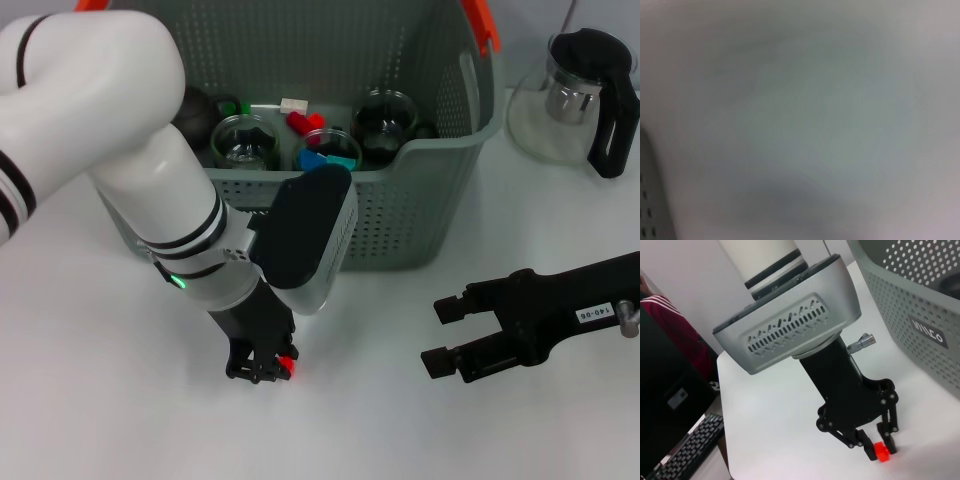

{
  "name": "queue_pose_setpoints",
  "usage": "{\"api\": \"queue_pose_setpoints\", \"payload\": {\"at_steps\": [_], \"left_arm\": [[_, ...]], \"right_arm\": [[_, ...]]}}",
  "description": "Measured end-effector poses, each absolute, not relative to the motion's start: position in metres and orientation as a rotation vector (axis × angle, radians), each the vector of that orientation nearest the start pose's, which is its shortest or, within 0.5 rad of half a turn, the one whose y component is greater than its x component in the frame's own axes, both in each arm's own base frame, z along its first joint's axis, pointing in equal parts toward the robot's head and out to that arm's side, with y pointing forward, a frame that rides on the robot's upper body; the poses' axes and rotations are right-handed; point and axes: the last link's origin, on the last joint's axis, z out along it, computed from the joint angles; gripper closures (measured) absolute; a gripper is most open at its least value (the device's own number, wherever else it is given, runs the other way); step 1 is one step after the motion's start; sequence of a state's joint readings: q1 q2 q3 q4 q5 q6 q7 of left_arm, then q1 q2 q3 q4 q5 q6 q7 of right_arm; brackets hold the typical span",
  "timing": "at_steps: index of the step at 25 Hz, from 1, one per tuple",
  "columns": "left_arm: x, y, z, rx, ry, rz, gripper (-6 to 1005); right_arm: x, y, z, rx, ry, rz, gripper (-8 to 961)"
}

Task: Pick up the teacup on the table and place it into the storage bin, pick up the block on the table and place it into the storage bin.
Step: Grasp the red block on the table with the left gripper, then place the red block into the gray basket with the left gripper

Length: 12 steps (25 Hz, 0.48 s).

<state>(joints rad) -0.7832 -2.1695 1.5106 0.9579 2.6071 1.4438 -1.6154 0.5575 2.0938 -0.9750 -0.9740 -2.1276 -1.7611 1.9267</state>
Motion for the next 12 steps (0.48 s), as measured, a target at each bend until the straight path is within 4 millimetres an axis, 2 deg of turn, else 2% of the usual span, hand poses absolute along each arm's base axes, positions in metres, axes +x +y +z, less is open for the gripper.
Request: {"api": "queue_pose_setpoints", "payload": {"at_steps": [5,9,12], "left_arm": [[-0.167,0.343,-0.080,-3.145,0.383,0.741,818],[-0.160,0.342,-0.068,-3.195,0.312,0.634,840],[-0.155,0.339,-0.052,-3.234,0.224,0.531,845]], "right_arm": [[0.210,0.316,-0.002,-3.072,0.907,0.323,22],[0.210,0.316,-0.003,-3.075,0.894,0.323,22],[0.212,0.315,-0.001,-3.078,0.888,0.319,22]]}}
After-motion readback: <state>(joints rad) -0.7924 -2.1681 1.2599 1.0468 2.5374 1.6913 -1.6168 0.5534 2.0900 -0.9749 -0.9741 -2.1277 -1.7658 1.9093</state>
